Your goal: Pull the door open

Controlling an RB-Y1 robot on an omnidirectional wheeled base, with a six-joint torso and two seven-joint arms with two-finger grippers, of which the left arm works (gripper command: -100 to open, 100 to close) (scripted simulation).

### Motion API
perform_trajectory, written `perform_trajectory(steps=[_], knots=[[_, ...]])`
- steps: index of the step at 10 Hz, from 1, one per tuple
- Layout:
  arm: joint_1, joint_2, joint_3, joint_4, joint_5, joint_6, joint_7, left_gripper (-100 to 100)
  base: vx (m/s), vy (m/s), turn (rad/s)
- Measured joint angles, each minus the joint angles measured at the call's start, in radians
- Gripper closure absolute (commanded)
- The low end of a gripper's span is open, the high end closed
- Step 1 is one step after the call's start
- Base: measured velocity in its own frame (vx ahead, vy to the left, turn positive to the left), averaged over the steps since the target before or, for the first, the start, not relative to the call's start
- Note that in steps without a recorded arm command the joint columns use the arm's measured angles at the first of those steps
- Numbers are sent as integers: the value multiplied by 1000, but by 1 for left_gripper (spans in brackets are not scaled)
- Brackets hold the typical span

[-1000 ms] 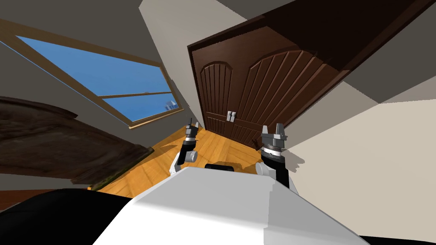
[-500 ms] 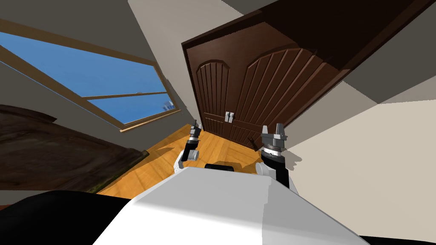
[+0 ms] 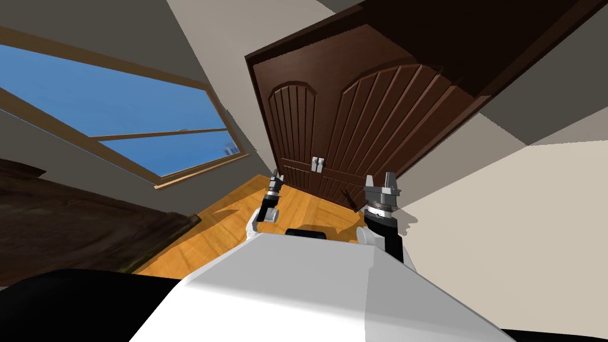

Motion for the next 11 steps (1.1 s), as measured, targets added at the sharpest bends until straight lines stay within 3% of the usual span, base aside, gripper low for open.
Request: perform_trajectory(steps=[4,7,11], knots=[[-67,17,-10,109,-11,25,20,-100,101,-57,-53],[-105,27,-22,205,-21,18,32,-100,108,-57,-48],[-167,46,-31,311,-31,39,53,-100,112,-51,-52]])
